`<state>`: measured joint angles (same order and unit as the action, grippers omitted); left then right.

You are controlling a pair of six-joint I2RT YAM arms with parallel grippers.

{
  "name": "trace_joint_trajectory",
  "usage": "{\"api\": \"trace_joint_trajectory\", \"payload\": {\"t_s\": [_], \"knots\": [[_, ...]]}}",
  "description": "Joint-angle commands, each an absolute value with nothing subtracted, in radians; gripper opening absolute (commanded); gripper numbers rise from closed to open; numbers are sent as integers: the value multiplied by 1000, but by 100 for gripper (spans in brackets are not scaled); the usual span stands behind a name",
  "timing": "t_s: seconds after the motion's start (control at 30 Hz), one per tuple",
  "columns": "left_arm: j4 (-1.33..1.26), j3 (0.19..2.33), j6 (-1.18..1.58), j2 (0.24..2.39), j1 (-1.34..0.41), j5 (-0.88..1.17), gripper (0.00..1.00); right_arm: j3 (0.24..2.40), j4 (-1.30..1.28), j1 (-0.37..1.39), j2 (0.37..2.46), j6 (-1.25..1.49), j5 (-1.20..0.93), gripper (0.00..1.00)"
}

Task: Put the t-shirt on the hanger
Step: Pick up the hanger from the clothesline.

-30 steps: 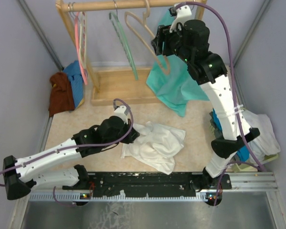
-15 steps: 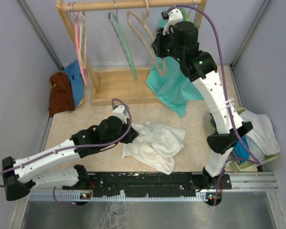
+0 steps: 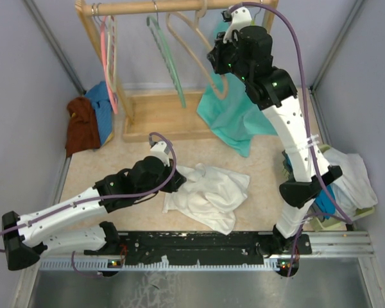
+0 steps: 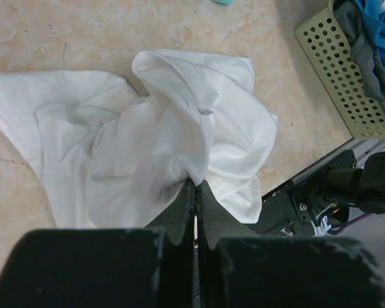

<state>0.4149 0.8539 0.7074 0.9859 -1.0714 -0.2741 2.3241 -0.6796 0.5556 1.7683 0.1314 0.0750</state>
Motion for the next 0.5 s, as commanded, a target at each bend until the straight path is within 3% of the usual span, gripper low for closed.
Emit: {"api": "trace_joint_trajectory", "payload": {"t_s": [0.0,0.47], "knots": [[411,844,702,966,-1074,-287,0,2338,-559,555,1665,120,97,0],[402,845,704,968,-1074,-264,0,2268,-689,557,1563,118,20,0]]}}
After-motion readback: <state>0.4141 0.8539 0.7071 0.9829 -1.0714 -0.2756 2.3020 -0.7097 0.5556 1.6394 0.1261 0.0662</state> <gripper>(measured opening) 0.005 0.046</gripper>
